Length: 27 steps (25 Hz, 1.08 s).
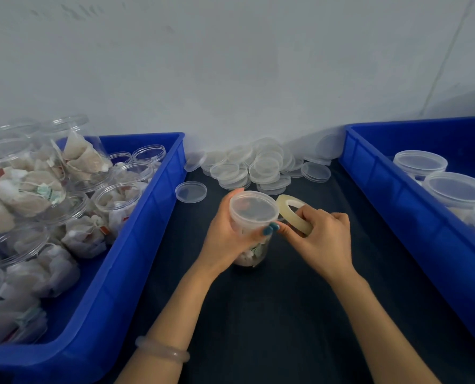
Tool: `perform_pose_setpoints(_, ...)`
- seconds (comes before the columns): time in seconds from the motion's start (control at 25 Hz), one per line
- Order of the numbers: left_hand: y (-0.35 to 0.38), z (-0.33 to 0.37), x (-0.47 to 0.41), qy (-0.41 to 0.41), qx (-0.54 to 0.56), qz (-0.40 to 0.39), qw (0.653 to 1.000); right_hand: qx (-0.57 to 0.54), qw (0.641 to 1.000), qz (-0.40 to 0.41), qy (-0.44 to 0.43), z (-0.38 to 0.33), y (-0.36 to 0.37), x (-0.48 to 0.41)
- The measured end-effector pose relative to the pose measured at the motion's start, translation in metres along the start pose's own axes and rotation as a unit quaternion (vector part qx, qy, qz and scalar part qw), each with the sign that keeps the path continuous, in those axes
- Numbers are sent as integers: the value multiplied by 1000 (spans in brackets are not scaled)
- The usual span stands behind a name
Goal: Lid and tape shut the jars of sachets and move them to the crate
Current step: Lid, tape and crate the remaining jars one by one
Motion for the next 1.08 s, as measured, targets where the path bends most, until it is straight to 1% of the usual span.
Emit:
perform_pose_setpoints(0.12,-1,-5,0,7,-41,24,999,-9,999,-27,-44,1,-5,2)
perform_pose_setpoints(0.2,-4,-8,0,7,-29,40,999,0,997,-34,-69,5,-11,1)
perform_pose_setpoints(0.28,-6,-10,-1,-5,1,44,999,31,996,-22,-83,7,-14,-3)
perform_pose_setpoints(0.36,-6,-13,-1,-13,20,30,999,55,996,-16,-67,10,-13,-7)
perform_pose_setpoints(0.44,-5,-13,1,-20,40,20,999,42,998,-8,-36,12,-12,-9)
perform_pose_setpoints(0.52,-7,-12,0,-20,52,1,998,26,999,15,-24,12,-10,-12)
perform_pose_setpoints(0.64,-9,-8,-2,-27,82,-51,995,17,999,33,-30,7,-6,-15)
perform_pose_setpoints(0.76,-14,-3,-4,-41,103,-104,988,-3,999,12,-48,4,-2,-16)
perform_pose_setpoints(0.84,-17,2,-7,-47,73,-146,985,-16,998,-2,-57,4,-1,-15)
perform_pose_setpoints(0.96,-27,18,-16,-32,-27,-212,976,-4,998,1,-64,6,-2,-12)
perform_pose_setpoints(1.04,-31,31,-23,-11,-143,-235,961,17,998,11,-59,5,-4,-8)
perform_pose_setpoints(1.08,-28,38,-26,-16,-218,-238,946,28,998,16,-58,4,-5,-7)
Point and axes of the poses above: each hand's wrist, its own x-axis away from the middle knuckle, its own y-axis out of the palm, z = x × y, the point moved 1 cm from there along -x, towards the middle knuckle, and after that the axes turned 8 degrees about y, right-handed, at the moved point
